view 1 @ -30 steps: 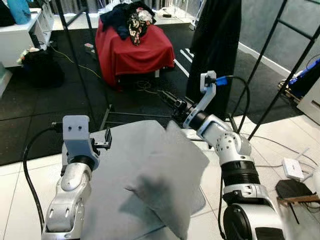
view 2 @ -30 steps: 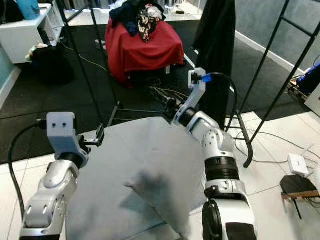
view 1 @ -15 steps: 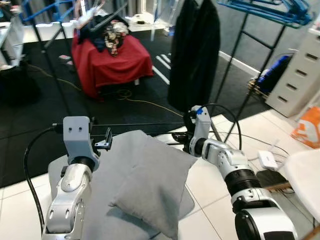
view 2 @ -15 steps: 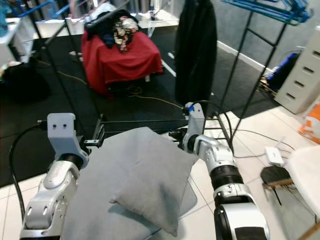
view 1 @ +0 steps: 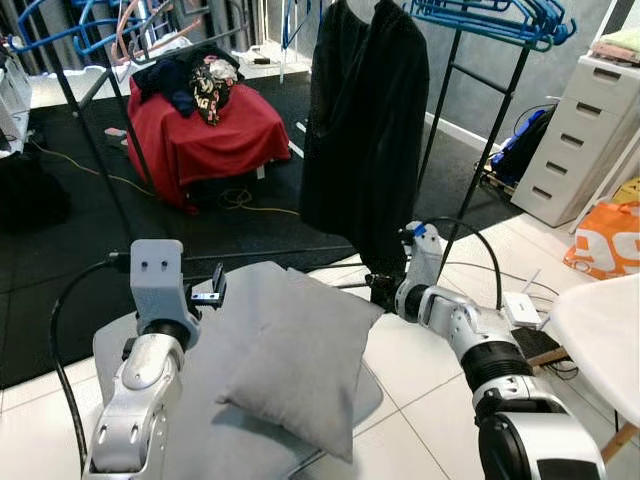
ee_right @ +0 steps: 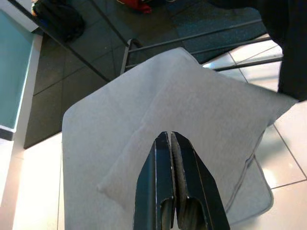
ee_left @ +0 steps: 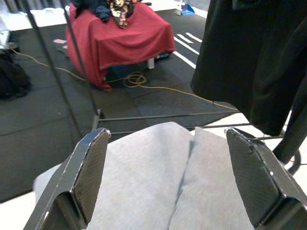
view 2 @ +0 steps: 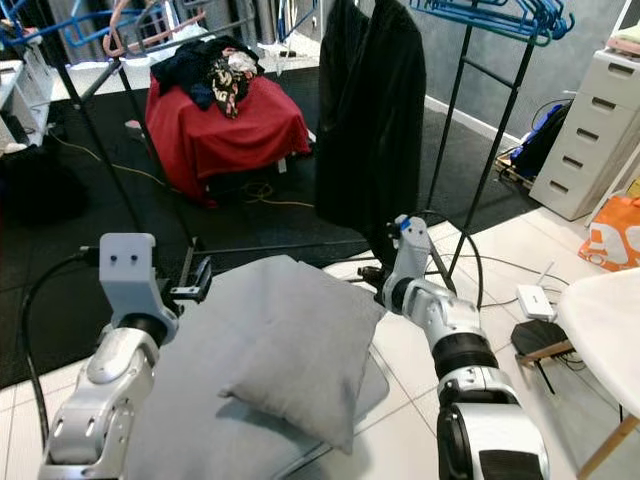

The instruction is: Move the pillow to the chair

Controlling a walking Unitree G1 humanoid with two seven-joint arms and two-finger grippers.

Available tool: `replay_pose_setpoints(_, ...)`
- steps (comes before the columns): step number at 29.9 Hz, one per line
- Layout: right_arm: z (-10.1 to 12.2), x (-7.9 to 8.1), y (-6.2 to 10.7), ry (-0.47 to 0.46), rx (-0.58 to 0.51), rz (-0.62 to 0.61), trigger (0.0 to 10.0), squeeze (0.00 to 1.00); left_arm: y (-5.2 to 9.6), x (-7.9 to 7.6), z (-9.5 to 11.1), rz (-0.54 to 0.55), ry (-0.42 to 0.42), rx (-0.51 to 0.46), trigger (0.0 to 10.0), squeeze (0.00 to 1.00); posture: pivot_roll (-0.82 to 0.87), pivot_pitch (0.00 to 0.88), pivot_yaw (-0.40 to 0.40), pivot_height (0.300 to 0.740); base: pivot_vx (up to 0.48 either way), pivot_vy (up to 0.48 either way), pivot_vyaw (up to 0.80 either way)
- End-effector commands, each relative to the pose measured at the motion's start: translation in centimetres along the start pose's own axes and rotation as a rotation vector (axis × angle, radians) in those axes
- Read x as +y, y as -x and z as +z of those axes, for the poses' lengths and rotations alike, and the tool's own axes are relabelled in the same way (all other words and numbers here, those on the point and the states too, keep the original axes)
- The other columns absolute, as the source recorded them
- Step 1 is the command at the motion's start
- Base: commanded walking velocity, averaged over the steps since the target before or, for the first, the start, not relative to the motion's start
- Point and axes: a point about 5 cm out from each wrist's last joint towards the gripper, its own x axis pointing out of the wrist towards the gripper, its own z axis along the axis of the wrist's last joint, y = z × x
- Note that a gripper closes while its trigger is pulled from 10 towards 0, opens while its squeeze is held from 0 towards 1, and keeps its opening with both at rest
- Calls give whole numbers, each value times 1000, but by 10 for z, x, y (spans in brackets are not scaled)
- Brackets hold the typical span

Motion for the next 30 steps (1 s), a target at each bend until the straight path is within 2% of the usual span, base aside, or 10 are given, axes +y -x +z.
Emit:
replay_pose_setpoints(1, 3, 3, -1, -21, -21, 18, 10000, 0, 3, 2, -10, -6, -21, 55, 10000, 0, -164, 7, -42, 615, 0, 0, 0)
replay_pose_setpoints(5, 3, 3, -2, -23, -22, 21, 10000, 0, 4, 3, -13, -9, -36, 71, 10000, 0, -164, 7, -42, 610, 0, 0, 0)
replay_pose_setpoints(9, 3, 6, -4, -37, -29, 34, 10000, 0, 8, 0, -19, -23, -36, 99, 10000, 0, -162, 8, -42, 590, 0, -480, 0)
replay_pose_setpoints(16, 5, 5, -4, -72, -48, 41, 10000, 0, 6, 2, -21, -7, -39, 118, 10000, 0, -162, 7, -40, 565, 0, 0, 0)
replay_pose_setpoints(22, 4, 4, -3, -145, -48, 59, 10000, 0, 6, 2, -20, -10, -53, 120, 10000, 0, -160, 8, -37, 545, 0, 0, 0)
replay_pose_setpoints(24, -4, 2, -3, -199, -8, 68, 10000, 0, 7, 2, -20, -12, -60, 122, 10000, 0, -160, 9, -35, 535, 0, 0, 0)
replay_pose_setpoints(30, -20, -8, -1, -269, 61, 23, 10000, 0, 8, 3, -20, -11, -71, 126, 10000, 0, -157, 21, -30, 520, 0, 0, 0)
